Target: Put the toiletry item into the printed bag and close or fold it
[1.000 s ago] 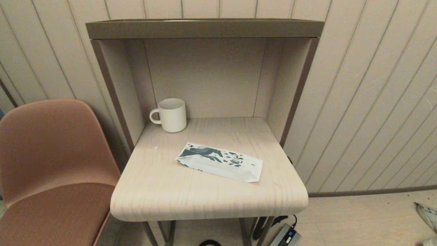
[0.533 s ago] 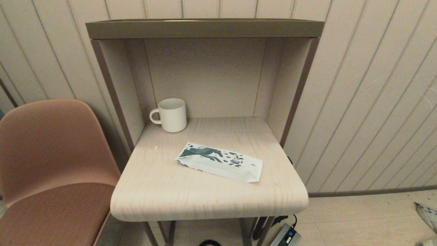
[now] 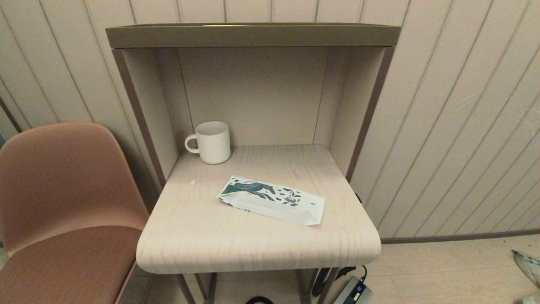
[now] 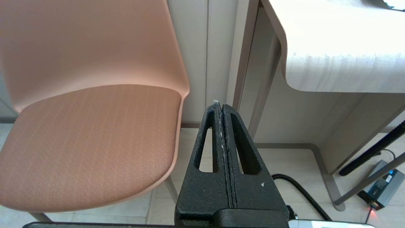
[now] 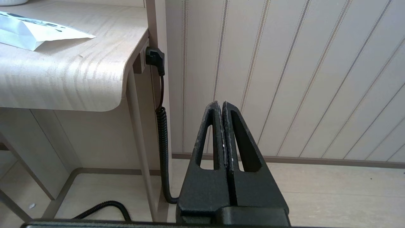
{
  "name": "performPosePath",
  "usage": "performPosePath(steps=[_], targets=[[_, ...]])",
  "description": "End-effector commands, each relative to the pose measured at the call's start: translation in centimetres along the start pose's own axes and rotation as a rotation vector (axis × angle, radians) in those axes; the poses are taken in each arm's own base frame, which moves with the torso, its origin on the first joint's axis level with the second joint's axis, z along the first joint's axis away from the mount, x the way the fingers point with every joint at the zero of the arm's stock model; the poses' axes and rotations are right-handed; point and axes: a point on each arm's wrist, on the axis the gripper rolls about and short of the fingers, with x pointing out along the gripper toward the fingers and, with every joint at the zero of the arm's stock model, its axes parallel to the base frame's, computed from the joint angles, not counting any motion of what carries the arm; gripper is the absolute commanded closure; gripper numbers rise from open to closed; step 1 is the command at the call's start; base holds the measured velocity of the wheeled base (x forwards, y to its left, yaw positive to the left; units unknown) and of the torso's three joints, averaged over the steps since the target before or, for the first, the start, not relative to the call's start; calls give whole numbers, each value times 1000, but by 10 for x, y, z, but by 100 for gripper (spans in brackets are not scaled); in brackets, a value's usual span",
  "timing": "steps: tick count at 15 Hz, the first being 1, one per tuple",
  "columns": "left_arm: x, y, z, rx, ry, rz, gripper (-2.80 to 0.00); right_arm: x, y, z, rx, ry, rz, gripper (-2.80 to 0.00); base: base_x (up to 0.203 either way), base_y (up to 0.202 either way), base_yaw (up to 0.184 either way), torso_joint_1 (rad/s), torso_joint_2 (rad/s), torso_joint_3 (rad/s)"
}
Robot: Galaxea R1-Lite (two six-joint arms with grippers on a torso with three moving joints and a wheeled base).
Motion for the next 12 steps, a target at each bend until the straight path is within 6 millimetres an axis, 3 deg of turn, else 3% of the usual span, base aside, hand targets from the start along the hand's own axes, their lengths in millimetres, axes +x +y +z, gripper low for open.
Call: performPosePath(steps=[1, 7, 9, 12], targets=[[0, 0, 0, 0, 3, 1, 0, 0, 0, 0, -2, 2, 0, 0, 0, 0, 0, 0, 0, 0], [3, 0, -1, 8, -23, -4, 0, 0, 0, 0, -2, 2, 0, 0, 0, 0, 0, 0, 0, 0], [4, 0, 10, 27, -185, -10, 0, 0, 0, 0, -2, 3, 0, 0, 0, 0, 0, 0, 0, 0], [5, -1, 8, 56, -180, -16, 0, 0, 0, 0, -2, 2, 0, 0, 0, 0, 0, 0, 0, 0]])
